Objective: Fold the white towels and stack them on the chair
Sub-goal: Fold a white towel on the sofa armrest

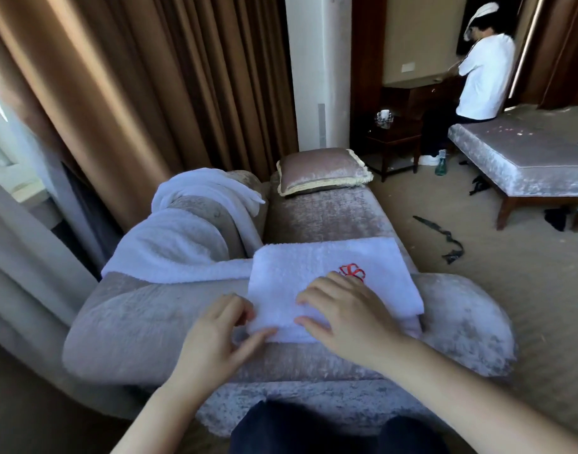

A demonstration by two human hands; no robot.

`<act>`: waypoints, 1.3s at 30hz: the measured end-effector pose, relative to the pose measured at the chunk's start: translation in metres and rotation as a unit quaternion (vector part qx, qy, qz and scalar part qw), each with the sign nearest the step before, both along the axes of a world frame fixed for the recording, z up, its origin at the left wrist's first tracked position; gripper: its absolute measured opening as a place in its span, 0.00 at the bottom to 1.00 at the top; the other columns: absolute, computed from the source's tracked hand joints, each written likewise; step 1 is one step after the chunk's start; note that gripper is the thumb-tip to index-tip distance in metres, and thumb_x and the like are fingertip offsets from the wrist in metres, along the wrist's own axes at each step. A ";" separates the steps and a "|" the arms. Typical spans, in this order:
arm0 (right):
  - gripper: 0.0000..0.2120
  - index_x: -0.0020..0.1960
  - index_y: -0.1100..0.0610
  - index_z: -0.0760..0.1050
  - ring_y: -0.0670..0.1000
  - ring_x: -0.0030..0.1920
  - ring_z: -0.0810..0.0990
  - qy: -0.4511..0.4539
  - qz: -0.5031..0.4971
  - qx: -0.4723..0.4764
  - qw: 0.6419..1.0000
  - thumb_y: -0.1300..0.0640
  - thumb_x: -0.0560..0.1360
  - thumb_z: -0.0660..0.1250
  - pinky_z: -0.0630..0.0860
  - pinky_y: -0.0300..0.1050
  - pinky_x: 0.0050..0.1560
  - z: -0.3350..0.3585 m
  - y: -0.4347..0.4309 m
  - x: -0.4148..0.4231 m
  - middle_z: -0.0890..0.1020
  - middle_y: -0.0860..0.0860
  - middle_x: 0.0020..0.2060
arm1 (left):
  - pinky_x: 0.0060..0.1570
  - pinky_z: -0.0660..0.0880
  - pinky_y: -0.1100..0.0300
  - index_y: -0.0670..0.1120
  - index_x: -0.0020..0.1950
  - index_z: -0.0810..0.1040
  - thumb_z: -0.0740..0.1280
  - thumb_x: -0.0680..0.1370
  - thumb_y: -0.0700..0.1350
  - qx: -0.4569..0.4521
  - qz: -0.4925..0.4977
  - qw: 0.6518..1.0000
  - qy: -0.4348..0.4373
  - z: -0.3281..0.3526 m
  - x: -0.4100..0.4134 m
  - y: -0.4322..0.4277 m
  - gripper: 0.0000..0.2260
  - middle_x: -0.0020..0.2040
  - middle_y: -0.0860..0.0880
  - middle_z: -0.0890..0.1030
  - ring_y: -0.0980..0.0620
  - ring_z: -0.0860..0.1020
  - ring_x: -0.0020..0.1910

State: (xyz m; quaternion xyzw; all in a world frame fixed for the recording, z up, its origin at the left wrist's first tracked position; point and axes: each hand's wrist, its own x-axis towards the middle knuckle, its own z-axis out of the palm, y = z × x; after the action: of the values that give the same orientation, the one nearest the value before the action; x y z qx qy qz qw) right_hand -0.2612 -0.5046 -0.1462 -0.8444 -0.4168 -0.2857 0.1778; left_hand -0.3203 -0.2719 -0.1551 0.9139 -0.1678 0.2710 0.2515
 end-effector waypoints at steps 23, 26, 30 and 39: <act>0.15 0.44 0.55 0.79 0.52 0.42 0.75 0.035 -0.004 0.051 0.998 0.50 0.78 0.58 0.74 0.48 0.40 0.033 0.031 0.007 0.80 0.49 0.40 | 0.27 0.60 0.69 0.57 0.45 0.62 0.73 0.71 0.41 -0.059 0.146 0.987 0.020 -0.024 -0.018 -0.022 0.20 0.37 0.60 0.68 0.62 0.68 0.32; 0.16 0.46 0.58 0.78 0.53 0.47 0.73 0.212 -0.112 -0.001 0.971 0.49 0.81 0.57 0.73 0.49 0.44 0.071 0.064 0.058 0.79 0.52 0.42 | 0.26 0.58 0.69 0.56 0.43 0.61 0.74 0.70 0.40 -0.046 0.151 0.988 -0.002 -0.024 -0.018 -0.023 0.22 0.36 0.57 0.69 0.60 0.65 0.30; 0.18 0.36 0.55 0.74 0.52 0.38 0.76 0.391 -0.103 -0.087 0.910 0.44 0.77 0.65 0.71 0.44 0.38 0.072 0.093 0.101 0.78 0.51 0.36 | 0.27 0.57 0.73 0.53 0.45 0.66 0.71 0.69 0.43 -0.020 0.144 0.988 -0.051 -0.024 -0.017 -0.020 0.15 0.37 0.57 0.72 0.59 0.66 0.31; 0.13 0.46 0.61 0.79 0.46 0.35 0.72 0.376 -0.017 0.000 0.926 0.50 0.77 0.69 0.66 0.38 0.34 0.045 0.085 0.114 0.75 0.48 0.34 | 0.33 0.66 0.61 0.50 0.48 0.69 0.61 0.73 0.44 0.045 0.106 0.988 -0.103 -0.030 -0.011 -0.001 0.05 0.38 0.52 0.73 0.54 0.67 0.36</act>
State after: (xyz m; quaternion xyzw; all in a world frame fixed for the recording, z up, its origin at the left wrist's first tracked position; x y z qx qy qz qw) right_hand -0.1470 -0.4197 -0.1014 -0.8968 -0.3046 0.0501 0.3168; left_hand -0.3313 -0.2724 -0.1851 0.9042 -0.1074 0.3808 0.1610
